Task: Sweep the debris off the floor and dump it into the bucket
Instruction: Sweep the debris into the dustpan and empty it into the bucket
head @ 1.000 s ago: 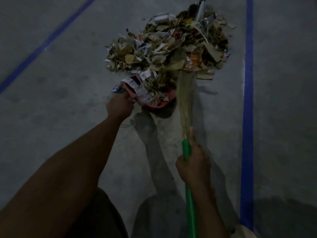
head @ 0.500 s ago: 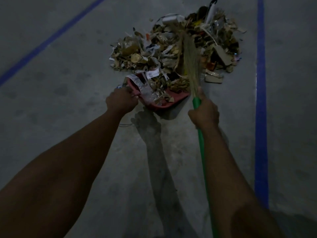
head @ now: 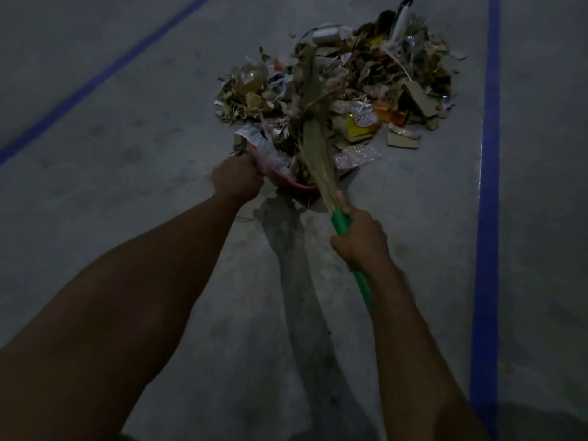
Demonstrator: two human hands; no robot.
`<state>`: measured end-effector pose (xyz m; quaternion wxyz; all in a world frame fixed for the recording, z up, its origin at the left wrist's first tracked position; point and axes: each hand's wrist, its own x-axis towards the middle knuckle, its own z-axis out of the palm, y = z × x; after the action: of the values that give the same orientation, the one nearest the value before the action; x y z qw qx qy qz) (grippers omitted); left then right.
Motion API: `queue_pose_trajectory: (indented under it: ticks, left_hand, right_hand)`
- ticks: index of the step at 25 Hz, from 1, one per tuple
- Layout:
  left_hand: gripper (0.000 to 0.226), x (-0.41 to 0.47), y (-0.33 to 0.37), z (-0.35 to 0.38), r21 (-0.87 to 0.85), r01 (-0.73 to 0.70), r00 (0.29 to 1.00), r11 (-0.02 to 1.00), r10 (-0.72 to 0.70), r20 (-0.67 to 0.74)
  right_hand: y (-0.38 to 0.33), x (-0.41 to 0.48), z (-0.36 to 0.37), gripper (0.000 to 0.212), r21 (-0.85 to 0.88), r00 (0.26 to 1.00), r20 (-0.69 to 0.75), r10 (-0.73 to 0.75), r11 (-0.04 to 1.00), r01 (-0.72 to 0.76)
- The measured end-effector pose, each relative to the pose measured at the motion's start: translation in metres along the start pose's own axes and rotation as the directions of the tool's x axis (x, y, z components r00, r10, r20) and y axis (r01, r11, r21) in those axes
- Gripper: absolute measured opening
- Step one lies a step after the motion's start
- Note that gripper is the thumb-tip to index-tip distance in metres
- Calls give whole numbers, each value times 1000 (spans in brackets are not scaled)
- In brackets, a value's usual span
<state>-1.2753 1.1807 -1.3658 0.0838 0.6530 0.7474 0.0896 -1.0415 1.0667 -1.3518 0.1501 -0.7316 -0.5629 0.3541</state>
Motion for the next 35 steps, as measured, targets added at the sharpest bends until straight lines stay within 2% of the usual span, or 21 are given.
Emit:
queue_pose_trajectory:
  ticks: [5, 10, 15, 19, 21, 24, 29, 35]
  left_hand:
    - [25, -6, -11, -3, -3, -17, 1000, 1000, 17, 25]
    - [30, -7, -21, -3, -24, -8, 999, 1000, 9, 41]
    - [29, -6, -24, -1, -36, 4, 999, 999, -3, 32]
    - [35, -4, -21, 1, -17, 29, 999, 999, -28, 21]
    - [37, -3, -19, 2, -19, 44, 999, 999, -44, 17]
    - [37, -5, -16, 2, -41, 54, 998, 998, -53, 27]
    - [37, -8, -12, -1, -23, 57, 997, 998, -56, 47]
    - [39, -12, -12, -4, -19, 61, 997, 998, -60, 43]
  right_hand:
    - [14, -60, -4, 103, 51, 980, -180, 84, 996, -75]
    - [19, -34, -26, 100, -3, 961, -229, 156, 987, -161]
    - [-9, -4, -20, 91, -100, 985, -136, 107, 988, -121]
    - [-6, -36, 9, 99, -154, 997, -56, 57, 986, -65]
    - [10, -71, 19, 104, -139, 984, -163, 66, 986, -90]
    - [23, -92, 13, 109, -103, 928, -360, 102, 984, -148]
    - [9, -52, -39, 104, -97, 892, -430, 142, 975, -201]
    - [-16, -3, -53, 92, -174, 928, -371, 40, 978, -112]
